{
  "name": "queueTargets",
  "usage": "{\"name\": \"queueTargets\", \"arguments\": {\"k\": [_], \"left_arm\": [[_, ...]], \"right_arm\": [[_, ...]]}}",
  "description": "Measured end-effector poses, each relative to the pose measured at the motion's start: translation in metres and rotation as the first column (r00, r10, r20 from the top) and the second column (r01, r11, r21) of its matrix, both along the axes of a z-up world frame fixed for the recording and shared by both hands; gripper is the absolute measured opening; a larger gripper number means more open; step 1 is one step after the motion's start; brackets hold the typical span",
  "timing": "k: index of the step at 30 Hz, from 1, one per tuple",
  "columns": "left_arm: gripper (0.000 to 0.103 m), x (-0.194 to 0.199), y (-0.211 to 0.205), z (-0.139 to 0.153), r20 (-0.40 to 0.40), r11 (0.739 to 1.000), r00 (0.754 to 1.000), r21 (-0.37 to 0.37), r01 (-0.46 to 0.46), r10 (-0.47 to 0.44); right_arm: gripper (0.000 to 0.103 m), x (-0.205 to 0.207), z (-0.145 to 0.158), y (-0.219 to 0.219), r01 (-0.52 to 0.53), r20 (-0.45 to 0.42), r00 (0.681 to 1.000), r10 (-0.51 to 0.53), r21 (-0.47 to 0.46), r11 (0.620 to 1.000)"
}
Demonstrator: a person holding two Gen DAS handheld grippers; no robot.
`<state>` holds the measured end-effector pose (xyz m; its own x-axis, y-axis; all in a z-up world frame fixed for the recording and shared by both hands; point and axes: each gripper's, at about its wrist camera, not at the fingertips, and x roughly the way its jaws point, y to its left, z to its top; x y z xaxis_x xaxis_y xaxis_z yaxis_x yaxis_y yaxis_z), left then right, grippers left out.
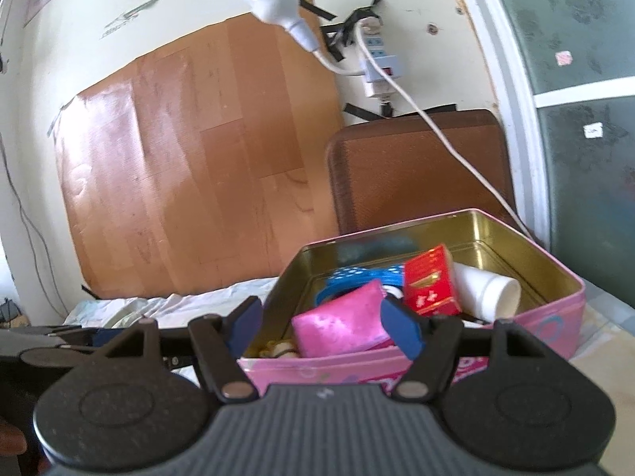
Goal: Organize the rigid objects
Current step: 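Move the right gripper back toward the red toy figure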
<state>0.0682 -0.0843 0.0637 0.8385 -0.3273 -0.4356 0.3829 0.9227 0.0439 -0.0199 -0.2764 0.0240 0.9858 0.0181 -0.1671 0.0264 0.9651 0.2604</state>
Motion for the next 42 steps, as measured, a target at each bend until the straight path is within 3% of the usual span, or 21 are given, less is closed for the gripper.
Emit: {"name": "queueTargets", "arguments": {"k": [19,33,42], "left_arm": [[0.077,0.026,0.082,-0.023,-0.049,0.987,0.987,-0.043,-0.156,0.154],[0.077,0.058,0.157,-0.04,-0.079,0.941,0.94,-0.044,-0.336,0.332],[0.077,0.072,0.187,-0.05,-0.12,0.914,0.914,-0.079,-0.398,0.388]], "right_arm": [[0.071,0.021,0.007,0.072,-0.101,-0.027,0.995,0.098,-0.114,0.988],[0.073,0.055,0.004,0.139,-0.233,-0.086,0.972,0.219,-0.219,0.947],[0.073,0.081,-0.006,0.165,-0.292,-0.147,0.953,0.264,-0.236,0.927]]}}
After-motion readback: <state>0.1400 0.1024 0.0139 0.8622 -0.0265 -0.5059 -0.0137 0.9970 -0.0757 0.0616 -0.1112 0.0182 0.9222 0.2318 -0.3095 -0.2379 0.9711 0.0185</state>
